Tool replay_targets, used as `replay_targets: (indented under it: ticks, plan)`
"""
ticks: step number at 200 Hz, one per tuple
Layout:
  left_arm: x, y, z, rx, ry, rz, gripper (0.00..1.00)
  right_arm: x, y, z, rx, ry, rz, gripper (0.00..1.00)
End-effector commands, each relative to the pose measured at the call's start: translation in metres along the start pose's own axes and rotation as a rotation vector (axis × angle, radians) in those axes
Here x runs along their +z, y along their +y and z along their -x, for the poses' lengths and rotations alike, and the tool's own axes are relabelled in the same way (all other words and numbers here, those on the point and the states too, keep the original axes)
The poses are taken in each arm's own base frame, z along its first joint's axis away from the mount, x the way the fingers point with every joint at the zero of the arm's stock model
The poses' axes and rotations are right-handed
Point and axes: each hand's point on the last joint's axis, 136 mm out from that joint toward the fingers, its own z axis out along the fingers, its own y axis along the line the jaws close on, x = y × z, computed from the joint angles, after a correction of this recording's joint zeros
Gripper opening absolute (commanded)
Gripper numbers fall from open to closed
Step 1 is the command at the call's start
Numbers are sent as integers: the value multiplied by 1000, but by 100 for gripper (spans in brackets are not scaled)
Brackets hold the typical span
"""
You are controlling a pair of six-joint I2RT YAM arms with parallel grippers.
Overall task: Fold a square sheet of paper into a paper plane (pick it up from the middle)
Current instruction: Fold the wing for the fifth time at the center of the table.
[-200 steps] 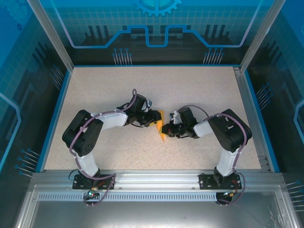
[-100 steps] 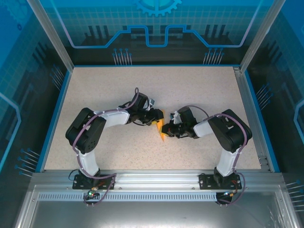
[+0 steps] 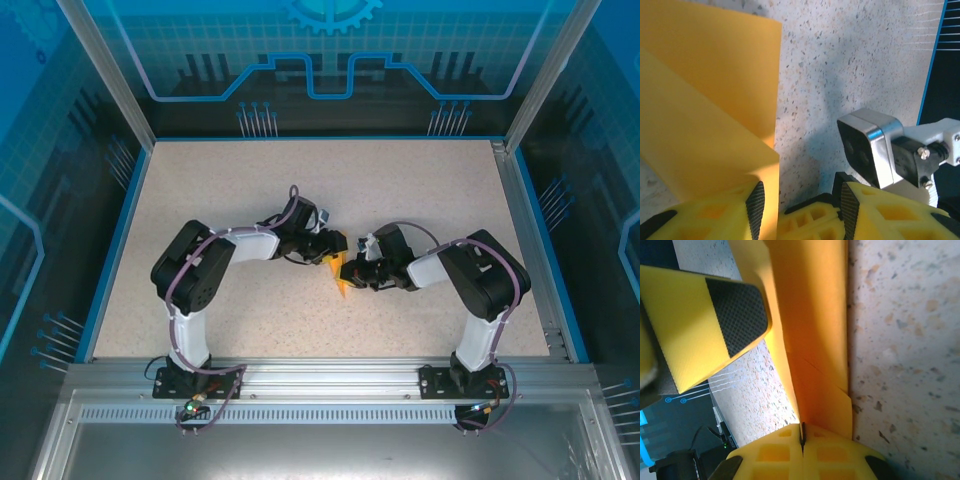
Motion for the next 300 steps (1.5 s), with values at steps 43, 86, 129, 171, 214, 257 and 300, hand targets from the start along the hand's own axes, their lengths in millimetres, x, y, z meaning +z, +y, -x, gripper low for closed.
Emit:
replay_targets:
  ticks: [43, 86, 129, 171, 214, 257, 300]
  plan:
    - [3, -13, 6, 50, -2, -27, 47, -7, -13, 3, -2, -56, -89, 2]
    - [-13, -28, 4, 87, -23, -55, 50, -6, -2, 5, 32, -46, 8, 0]
    - [-24, -24, -5, 88, -41, -66, 51, -9, 3, 8, 50, -30, 55, 0]
    - [-17, -23, -7, 87, -29, -85, 51, -10, 1, 9, 63, -23, 65, 0]
    - [-6, -29, 0, 92, -12, -116, 52, -9, -5, 8, 78, -20, 50, 0]
    - [0, -26, 2, 91, -1, -112, 52, -7, -7, 8, 86, -21, 55, 0]
    - [9, -16, 2, 79, 11, -90, 52, -7, -10, 8, 95, -25, 54, 0]
